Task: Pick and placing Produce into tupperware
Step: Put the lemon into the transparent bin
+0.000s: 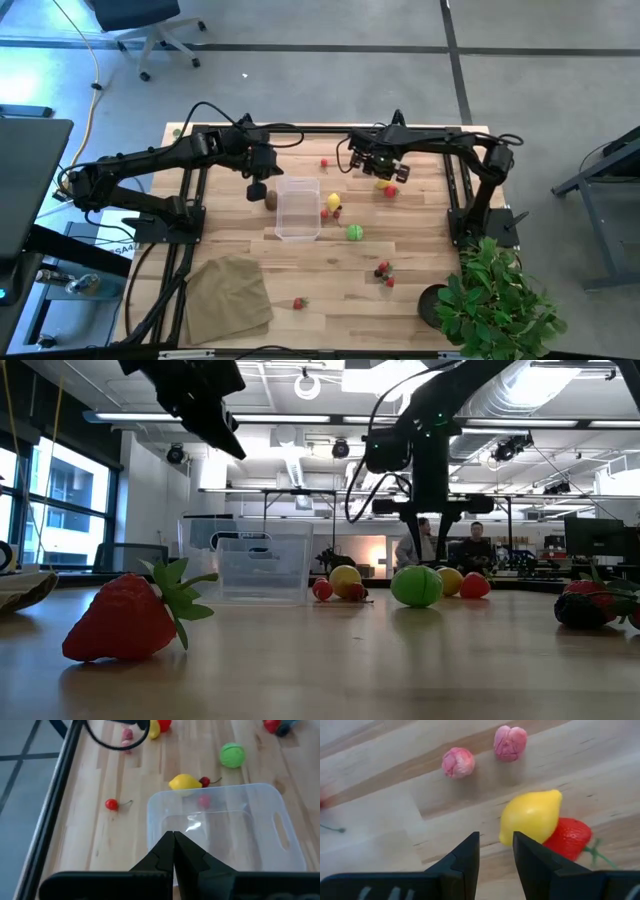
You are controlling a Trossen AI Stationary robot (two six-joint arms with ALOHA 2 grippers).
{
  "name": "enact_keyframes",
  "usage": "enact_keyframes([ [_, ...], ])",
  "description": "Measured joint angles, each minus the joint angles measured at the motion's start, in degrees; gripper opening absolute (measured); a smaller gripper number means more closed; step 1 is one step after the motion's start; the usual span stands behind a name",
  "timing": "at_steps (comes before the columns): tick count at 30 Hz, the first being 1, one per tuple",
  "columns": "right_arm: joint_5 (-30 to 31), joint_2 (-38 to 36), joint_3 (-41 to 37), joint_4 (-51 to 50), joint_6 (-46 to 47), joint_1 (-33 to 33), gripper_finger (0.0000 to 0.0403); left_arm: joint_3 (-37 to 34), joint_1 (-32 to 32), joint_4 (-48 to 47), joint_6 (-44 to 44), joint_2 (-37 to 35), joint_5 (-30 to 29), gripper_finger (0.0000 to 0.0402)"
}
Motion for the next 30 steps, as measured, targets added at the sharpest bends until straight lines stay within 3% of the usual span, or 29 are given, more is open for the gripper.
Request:
enact_keyframes([
  [5, 1.34, -1.72, 0.00, -2.39, -0.33, -0.01, 0.0139, 0.00, 0.00, 0.00, 0.00, 0.00, -0.09, 0.0001],
  [17, 3.40, -2.20, -0.65, -4.48, -1.03, -0.13, 0.0269, 0.00, 0.00, 0.00, 0.00, 0.00, -0.10, 0.0001],
  [24, -0.38, -2.22, -9.20, 7.18, -0.83, -0.58, 0.0289, 0.00, 0.00, 0.00, 0.00, 0.00, -0.10, 0.0001],
  [30, -0.35, -2.20, -11.78, 9.42, -0.11, -1.17, 0.0290, 0.00, 0.00, 0.00, 0.00, 0.00, -0.09, 0.0001],
])
